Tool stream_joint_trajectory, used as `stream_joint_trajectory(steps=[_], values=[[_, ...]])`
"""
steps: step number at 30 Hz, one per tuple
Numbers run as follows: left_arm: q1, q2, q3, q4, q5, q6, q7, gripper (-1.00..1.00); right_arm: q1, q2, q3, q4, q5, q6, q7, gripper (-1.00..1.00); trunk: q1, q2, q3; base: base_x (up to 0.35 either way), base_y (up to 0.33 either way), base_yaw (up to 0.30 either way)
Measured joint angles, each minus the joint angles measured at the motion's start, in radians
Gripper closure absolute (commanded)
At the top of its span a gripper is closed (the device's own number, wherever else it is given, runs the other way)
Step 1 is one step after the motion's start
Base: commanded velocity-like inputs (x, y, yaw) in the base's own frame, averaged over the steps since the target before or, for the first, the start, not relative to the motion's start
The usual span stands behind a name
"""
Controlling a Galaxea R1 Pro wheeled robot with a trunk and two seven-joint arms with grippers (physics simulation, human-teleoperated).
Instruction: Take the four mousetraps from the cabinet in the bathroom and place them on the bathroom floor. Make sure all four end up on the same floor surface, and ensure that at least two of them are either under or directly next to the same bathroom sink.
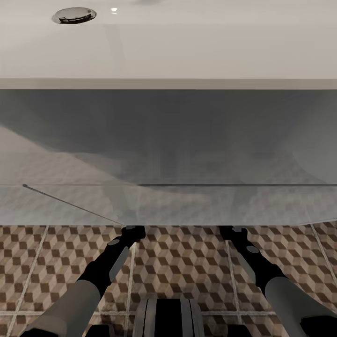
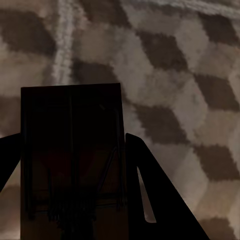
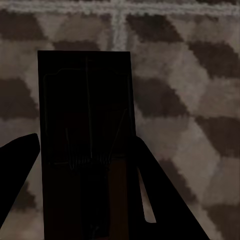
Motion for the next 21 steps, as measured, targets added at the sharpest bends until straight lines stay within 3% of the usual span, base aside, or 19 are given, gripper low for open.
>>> stream_joint_trajectory(steps=[9,21], values=[[-0.001,-0.001,0.002,0.0,-0.001,0.005,0.003,1.0,0.0,0.0,0.0,0.0,0.0,0.0,0.0,1.0,0.0,0.0,0.0,0.0,0.0,0.0],[-0.011,-0.003,0.002,0.001,0.0,0.064,0.016,1.0,0.0,0.0,0.0,0.0,0.002,0.0,0.0,1.0,0.0,0.0,0.0,0.0,0.0,0.0]])
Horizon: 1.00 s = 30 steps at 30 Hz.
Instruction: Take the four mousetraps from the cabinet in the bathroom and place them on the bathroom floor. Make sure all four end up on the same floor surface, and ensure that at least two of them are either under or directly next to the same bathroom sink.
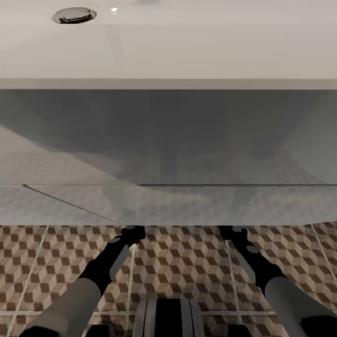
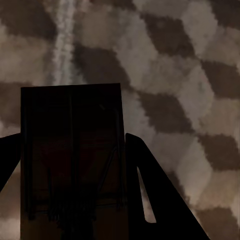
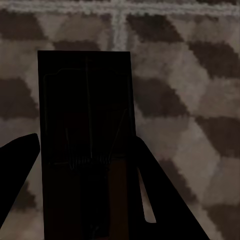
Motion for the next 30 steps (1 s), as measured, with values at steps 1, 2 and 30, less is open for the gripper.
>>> stream_joint_trajectory(steps=[1,2,30], values=[[-0.001,0.0,0.0,0.0,0.0,0.001,0.0,1.0,0.0,0.0,0.0,0.0,0.0,0.0,0.0,1.0,0.0,0.0,0.0,0.0,0.0,0.0],[-0.003,0.0,0.0,0.0,0.0,0.003,0.0,1.0,0.0,0.0,0.0,0.0,0.0,0.0,0.0,1.0,0.0,0.0,0.0,0.0,0.0,0.0],[-0.017,0.0,0.0,0.005,0.0,0.078,0.0,1.0,0.0,0.0,0.0,0.0,-0.002,0.001,0.0,1.0,0.0,0.0,0.0,0.0,0.0,0.0]])
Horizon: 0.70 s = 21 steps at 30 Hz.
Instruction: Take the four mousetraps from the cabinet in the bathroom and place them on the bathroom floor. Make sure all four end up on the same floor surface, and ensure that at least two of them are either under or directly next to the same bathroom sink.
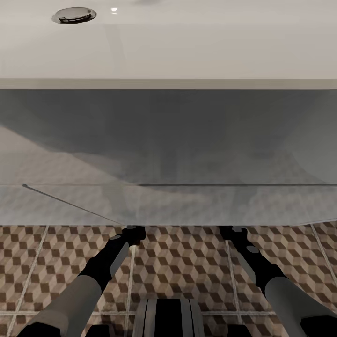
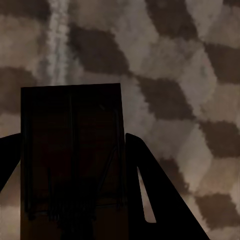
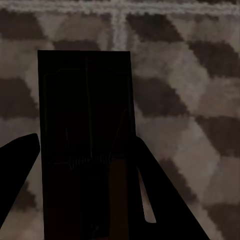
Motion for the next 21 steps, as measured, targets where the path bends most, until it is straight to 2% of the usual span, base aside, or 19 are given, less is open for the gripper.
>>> stream_joint_trajectory(steps=[9,21], values=[[0.0,-0.005,0.0,0.0,-0.001,-0.001,0.0,1.0,0.0,0.0,0.001,0.0,0.003,0.047,0.0,1.0,0.0,0.0,0.0,0.0,0.0,0.0],[0.0,-0.008,0.0,0.0,-0.002,-0.002,0.0,1.0,0.0,0.0,0.002,-0.004,0.008,0.057,0.001,1.0,0.0,0.0,0.0,0.0,0.0,0.0]])
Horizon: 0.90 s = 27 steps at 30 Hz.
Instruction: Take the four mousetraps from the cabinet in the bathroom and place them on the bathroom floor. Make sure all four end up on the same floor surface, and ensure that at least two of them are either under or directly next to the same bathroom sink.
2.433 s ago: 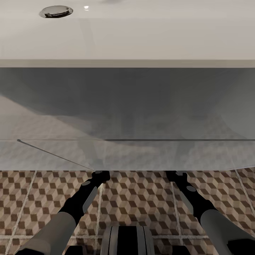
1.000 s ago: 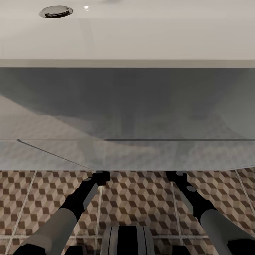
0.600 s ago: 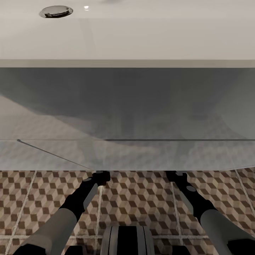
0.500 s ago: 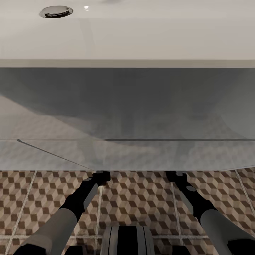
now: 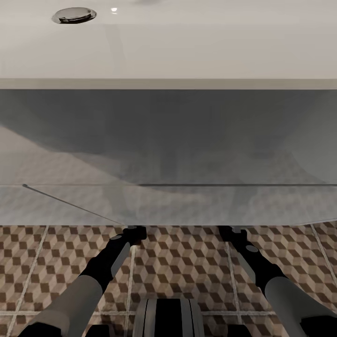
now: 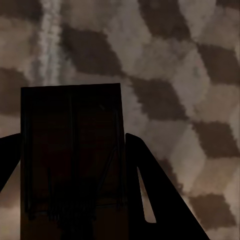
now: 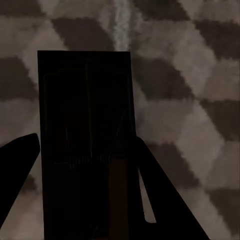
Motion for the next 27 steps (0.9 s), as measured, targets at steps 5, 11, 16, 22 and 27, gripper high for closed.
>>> stream_joint_trajectory(steps=[5,11,16,22,27], values=[[0.0,-0.001,0.0,0.0,0.0,0.0,0.0,1.0,0.0,0.0,0.0,-0.003,0.004,0.0,-0.001,1.0,0.0,0.0,0.0,0.0,0.0,0.0],[0.0,-0.001,0.0,0.0,-0.001,0.0,0.0,1.0,-0.003,0.0,-0.001,-0.006,0.005,-0.004,-0.001,1.0,0.0,0.0,0.0,0.0,0.0,0.0],[0.0,0.0,0.0,0.0,0.0,0.0,0.0,1.0,-0.003,0.0,-0.001,-0.007,0.005,-0.008,-0.001,1.0,0.0,0.0,0.0,0.0,0.0,0.0],[0.0,0.002,0.0,0.0,0.0,0.0,0.0,1.0,-0.003,0.0,-0.002,-0.008,0.005,-0.01,-0.001,1.0,0.0,0.0,0.0,0.0,0.0,0.0],[0.0,0.001,0.0,0.0,-0.001,-0.001,0.0,1.0,-0.003,0.0,-0.002,-0.009,0.005,-0.011,0.0,1.0,0.0,0.0,0.0,0.0,0.0,0.0]])
